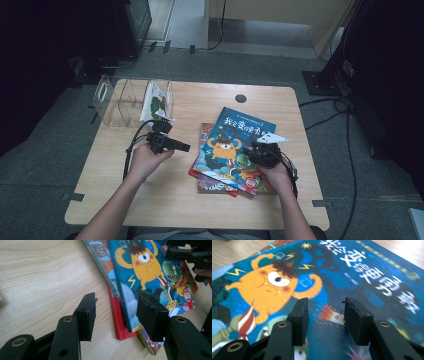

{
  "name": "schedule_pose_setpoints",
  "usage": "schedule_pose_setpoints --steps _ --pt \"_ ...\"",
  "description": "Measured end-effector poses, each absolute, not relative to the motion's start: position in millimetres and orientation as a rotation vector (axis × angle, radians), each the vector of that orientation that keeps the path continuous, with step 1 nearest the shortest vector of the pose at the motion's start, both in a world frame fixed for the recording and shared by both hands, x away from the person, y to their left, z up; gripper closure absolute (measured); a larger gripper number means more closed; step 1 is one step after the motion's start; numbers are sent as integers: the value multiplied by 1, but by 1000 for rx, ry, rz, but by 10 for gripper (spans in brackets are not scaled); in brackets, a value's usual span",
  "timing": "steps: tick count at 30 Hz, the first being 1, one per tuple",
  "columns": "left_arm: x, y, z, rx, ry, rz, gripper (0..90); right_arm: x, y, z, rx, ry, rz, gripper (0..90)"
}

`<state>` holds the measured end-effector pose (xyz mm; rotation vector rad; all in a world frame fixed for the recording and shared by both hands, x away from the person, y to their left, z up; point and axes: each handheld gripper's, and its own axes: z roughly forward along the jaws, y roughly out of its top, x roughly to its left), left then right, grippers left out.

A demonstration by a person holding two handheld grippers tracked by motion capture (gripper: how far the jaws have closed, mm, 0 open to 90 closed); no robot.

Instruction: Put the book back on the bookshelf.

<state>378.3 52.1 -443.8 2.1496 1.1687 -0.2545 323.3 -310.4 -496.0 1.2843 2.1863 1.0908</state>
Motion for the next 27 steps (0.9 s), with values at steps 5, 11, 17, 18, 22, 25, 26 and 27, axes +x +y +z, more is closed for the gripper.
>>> schedule_pose_setpoints --steps 5,11,17,18,22,25,26,27 --pt "376 42 -450 2178 1124 -233 469 315 -324 -496 1317 2154 1083 550" --pt "377 32 -461 2197 1106 -262 502 307 -338 -496 1361 2118 1076 557" --pt "376 29 -468 2206 1066 -232 685 300 -353 -496 1414 2075 1070 592" --pt "376 29 -469 2208 1060 -231 685 300 -353 -496 1414 2075 1070 592" --pt "375 26 -473 2227 1025 -219 807 297 -360 -497 1445 2063 1057 625" --pt "375 23 -478 2235 1003 -243 884 295 -368 -497 1490 2041 1069 709" --pt "375 23 -478 2235 1003 -243 890 295 -368 -497 1490 2041 1069 709" --pt "376 23 -479 2242 1000 -241 890 294 -369 -497 1501 2036 1069 729"
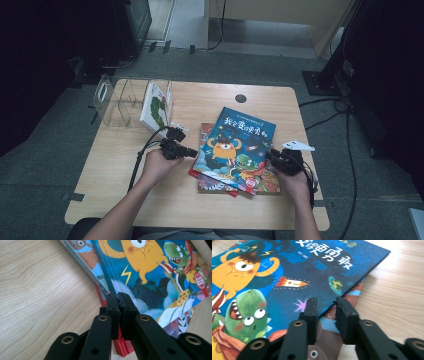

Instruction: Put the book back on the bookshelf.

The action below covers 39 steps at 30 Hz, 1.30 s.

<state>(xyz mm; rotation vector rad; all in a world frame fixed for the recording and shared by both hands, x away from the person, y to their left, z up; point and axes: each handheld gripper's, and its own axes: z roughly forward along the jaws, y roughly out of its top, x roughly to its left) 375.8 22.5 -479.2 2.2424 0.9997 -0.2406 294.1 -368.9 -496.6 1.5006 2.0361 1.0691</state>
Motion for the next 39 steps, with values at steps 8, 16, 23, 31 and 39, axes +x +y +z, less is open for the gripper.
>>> schedule_pose_setpoints --steps 8,16,23,31,39 --pt "372 18 -488 2248 1001 -253 900 297 -368 -500 1528 2055 1014 838" --pt "368 19 -488 2242 1007 -274 900 299 -368 -502 1563 2036 1061 896" --pt "360 19 -486 2252 988 -266 900 303 -365 -502 1574 2029 1067 900" --pt "352 24 -486 2246 1002 -272 900 309 -361 -501 1571 2048 1066 900" --pt "345 26 -484 2230 995 -278 900 316 -354 -501 1564 2064 1068 900"
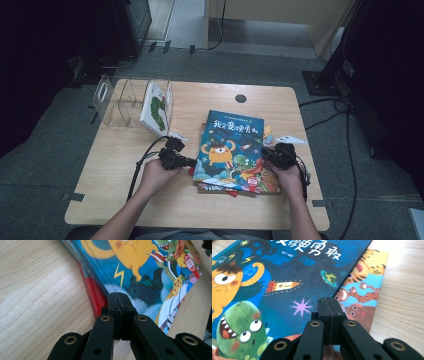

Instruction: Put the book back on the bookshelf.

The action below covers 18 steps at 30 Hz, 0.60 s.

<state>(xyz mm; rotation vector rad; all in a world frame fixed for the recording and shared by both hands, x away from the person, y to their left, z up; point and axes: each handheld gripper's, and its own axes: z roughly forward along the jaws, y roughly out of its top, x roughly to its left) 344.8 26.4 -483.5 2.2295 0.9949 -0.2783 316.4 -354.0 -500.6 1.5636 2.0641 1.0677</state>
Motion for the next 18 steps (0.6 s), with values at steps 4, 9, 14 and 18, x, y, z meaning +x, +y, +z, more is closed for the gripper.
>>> schedule_pose_setpoints --steps 4,9,14,18 --pt "341 29 -484 2223 997 -280 900 320 -350 -500 1556 2076 1065 900" --pt "334 30 -484 2227 996 -277 900 327 -344 -500 1544 2087 1057 900" --pt "328 31 -484 2223 1000 -277 900 332 -339 -500 1533 2086 1051 900" --pt "325 32 -485 2204 1003 -289 900 336 -335 -499 1537 2088 1048 900"
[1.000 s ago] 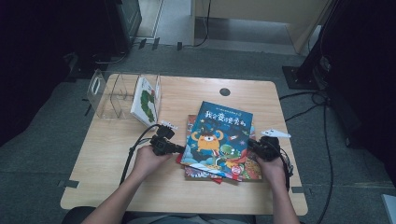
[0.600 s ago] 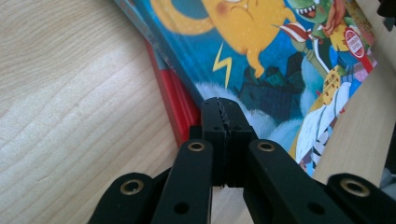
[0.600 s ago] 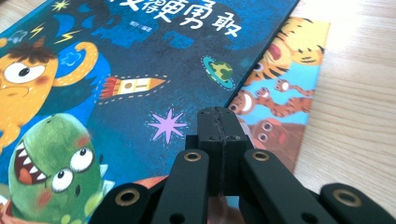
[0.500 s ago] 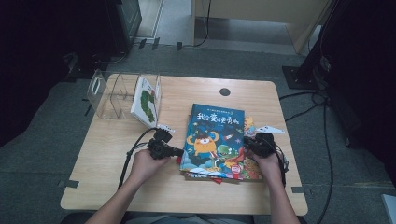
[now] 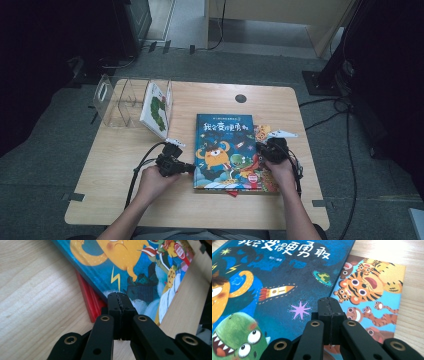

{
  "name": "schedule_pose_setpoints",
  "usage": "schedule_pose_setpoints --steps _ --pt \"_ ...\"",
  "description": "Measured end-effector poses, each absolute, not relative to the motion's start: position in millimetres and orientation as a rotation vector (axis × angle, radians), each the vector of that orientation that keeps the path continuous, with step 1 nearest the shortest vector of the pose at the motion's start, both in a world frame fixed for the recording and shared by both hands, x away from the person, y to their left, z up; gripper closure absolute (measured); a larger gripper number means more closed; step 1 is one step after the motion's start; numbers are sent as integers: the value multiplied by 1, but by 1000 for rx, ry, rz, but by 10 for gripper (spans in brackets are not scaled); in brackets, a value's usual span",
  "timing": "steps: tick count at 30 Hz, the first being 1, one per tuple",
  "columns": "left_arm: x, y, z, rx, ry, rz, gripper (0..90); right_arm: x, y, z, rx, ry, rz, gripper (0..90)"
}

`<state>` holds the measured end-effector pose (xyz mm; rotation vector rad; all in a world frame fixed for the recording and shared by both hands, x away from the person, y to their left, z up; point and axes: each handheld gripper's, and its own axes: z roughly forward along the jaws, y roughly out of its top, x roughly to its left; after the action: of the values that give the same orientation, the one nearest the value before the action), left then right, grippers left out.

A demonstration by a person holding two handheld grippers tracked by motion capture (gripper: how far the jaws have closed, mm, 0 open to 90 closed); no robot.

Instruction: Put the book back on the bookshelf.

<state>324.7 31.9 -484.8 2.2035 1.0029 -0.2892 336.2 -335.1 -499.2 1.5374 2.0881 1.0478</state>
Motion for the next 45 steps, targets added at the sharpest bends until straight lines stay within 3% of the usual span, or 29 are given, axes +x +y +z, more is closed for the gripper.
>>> schedule_pose_setpoints --steps 22,45 --pt "312 22 -485 2204 980 -286 900 346 -335 -494 1549 2048 1074 900" --pt "314 -29 -483 2288 852 -301 900 304 -352 -490 1518 2054 1094 900"
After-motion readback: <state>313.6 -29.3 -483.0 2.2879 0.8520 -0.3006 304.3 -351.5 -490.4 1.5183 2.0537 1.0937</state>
